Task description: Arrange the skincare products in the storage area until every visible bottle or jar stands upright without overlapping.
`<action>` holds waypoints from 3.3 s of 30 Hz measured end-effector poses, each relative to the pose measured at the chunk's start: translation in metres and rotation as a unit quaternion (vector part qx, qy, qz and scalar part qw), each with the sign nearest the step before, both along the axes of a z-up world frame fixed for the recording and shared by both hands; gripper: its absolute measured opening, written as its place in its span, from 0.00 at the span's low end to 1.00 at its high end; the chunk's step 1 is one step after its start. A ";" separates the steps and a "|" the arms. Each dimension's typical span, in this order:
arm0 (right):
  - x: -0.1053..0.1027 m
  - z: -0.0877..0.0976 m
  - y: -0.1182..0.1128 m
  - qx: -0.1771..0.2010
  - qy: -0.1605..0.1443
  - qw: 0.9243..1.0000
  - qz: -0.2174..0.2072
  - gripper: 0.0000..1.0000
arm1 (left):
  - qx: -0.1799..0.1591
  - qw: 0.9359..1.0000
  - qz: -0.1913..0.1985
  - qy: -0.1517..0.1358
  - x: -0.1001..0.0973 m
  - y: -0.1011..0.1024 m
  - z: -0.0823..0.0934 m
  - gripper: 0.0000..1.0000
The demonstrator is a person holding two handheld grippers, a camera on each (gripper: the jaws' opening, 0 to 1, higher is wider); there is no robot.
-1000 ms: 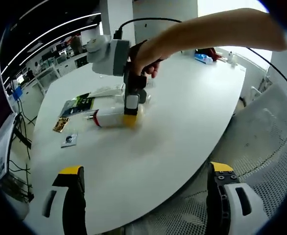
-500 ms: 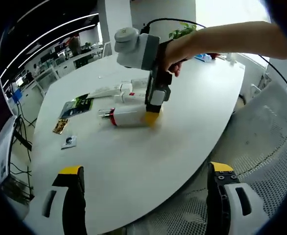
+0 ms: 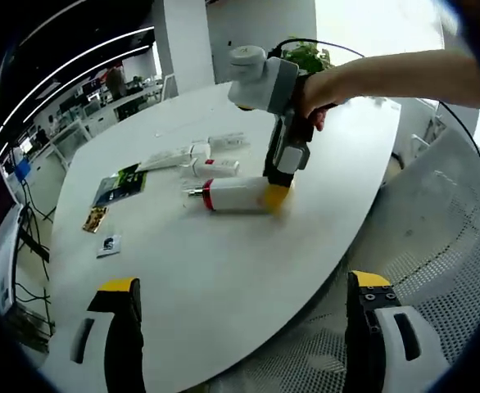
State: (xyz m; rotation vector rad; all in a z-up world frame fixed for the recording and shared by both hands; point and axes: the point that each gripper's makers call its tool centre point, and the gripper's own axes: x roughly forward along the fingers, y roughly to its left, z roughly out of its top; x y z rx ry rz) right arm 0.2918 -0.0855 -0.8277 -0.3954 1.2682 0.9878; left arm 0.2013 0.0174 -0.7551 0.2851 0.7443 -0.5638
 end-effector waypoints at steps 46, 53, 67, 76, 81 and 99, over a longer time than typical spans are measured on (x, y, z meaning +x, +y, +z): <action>-0.031 0.019 -0.011 0.232 0.158 0.937 -0.206 0.27 | -0.341 0.930 0.035 0.134 0.079 -0.040 0.005 0.54; -0.031 0.021 -0.009 0.254 0.184 0.922 -0.226 0.27 | -0.390 0.903 0.066 0.165 0.095 -0.047 -0.002 0.47; -0.038 0.030 -0.009 0.289 0.251 0.892 -0.240 0.27 | -0.452 0.855 0.089 0.237 0.093 -0.060 -0.018 0.37; -0.038 0.036 -0.014 0.310 0.281 0.872 -0.254 0.27 | -0.480 0.829 0.116 0.264 0.084 -0.074 -0.022 0.35; -0.039 0.038 -0.012 0.330 0.301 0.854 -0.269 0.27 | -0.497 0.810 0.133 0.281 0.085 -0.082 -0.026 0.34; -0.045 0.055 -0.002 0.386 0.329 0.817 -0.274 0.27 | -0.573 0.741 0.185 0.296 0.100 -0.088 -0.026 0.29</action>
